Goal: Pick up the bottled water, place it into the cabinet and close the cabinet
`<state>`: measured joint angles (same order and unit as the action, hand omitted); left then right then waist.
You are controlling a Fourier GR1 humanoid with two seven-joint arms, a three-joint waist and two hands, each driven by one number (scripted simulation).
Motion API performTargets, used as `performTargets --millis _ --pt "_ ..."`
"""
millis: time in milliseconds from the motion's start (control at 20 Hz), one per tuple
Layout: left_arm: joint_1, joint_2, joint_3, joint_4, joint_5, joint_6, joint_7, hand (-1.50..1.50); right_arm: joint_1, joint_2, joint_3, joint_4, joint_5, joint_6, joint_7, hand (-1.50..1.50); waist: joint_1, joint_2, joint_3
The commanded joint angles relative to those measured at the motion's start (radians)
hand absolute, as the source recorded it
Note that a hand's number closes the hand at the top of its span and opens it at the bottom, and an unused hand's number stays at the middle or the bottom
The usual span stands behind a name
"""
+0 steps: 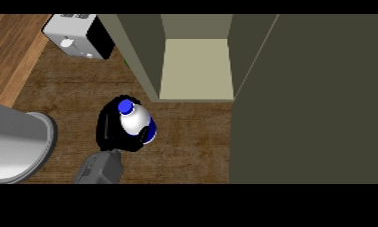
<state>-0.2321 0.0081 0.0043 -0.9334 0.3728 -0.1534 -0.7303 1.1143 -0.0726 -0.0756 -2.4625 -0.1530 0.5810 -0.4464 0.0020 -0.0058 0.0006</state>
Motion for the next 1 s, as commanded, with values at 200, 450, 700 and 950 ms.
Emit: performTargets --millis 200,450,700,950 --pt "0.084 -0.008 -0.263 -0.402 0.040 0.212 0.177 1.50 0.021 0.016 -0.016 -0.119 -0.078 -0.008 0.045 -1.50 0.003 -0.003 0.000" --pt "0.037 -0.008 -0.442 -0.540 0.043 0.429 0.320 1.50 -0.050 -0.008 -0.037 -0.035 -0.088 0.008 0.053 -1.50 -0.005 0.002 0.000" --pt "-0.057 -0.008 -0.561 -0.659 0.014 0.657 0.444 1.50 -0.062 0.012 -0.021 -0.051 -0.077 -0.004 0.066 -1.50 -0.011 0.002 0.000" --pt "-0.257 -0.008 -0.536 -0.597 0.009 0.810 0.548 1.50 -0.093 -0.001 -0.030 -0.092 -0.116 -0.023 0.127 -1.50 -0.014 0.006 0.000"
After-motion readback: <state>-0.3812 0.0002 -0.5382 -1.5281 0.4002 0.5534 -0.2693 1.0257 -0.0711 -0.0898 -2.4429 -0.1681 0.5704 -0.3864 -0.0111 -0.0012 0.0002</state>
